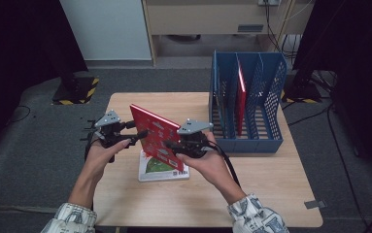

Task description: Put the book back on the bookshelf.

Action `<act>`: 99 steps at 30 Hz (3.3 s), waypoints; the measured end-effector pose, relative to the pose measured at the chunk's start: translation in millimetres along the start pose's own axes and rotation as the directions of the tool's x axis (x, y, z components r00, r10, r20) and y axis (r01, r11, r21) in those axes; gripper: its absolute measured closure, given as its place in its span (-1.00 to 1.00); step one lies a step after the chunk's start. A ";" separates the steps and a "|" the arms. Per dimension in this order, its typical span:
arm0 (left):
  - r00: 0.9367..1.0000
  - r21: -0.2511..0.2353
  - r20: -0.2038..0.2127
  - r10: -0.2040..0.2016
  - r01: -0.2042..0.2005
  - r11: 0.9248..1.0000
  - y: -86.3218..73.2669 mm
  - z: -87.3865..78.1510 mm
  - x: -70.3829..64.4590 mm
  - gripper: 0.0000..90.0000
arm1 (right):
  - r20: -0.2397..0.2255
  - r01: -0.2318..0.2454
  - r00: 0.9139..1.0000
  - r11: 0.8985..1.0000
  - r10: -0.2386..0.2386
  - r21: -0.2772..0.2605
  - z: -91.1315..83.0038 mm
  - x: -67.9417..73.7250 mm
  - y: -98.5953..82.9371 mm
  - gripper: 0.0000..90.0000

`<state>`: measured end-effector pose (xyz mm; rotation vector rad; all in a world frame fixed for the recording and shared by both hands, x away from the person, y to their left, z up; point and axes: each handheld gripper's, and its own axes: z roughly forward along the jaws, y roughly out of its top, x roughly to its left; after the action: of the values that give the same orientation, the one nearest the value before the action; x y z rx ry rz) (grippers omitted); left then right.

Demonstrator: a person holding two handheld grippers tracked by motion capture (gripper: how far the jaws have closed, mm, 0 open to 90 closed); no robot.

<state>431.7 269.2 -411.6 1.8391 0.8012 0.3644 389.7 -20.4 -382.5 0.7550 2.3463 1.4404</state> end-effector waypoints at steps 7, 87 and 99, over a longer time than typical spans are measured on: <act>1.000 0.004 0.001 0.004 -0.004 1.000 -0.6 -2.5 -0.9 -0.26 | -0.037 0.004 0.999 1.000 -0.005 -0.015 2.8 0.7 7.6 0.17; 0.991 0.040 -0.120 -0.066 0.072 0.997 -48.8 -13.5 13.3 -0.69 | -0.032 0.000 0.999 0.995 -0.003 -0.105 20.3 -8.8 39.0 0.76; 0.969 0.165 -0.227 -0.092 0.132 0.977 -88.7 -4.4 33.6 -0.86 | -0.001 -0.026 1.000 0.992 0.026 -0.120 13.0 -19.5 39.8 0.76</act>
<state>422.2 315.2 -494.2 1.9315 1.1165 0.4391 423.5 -7.4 -353.7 0.7558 2.2338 1.5756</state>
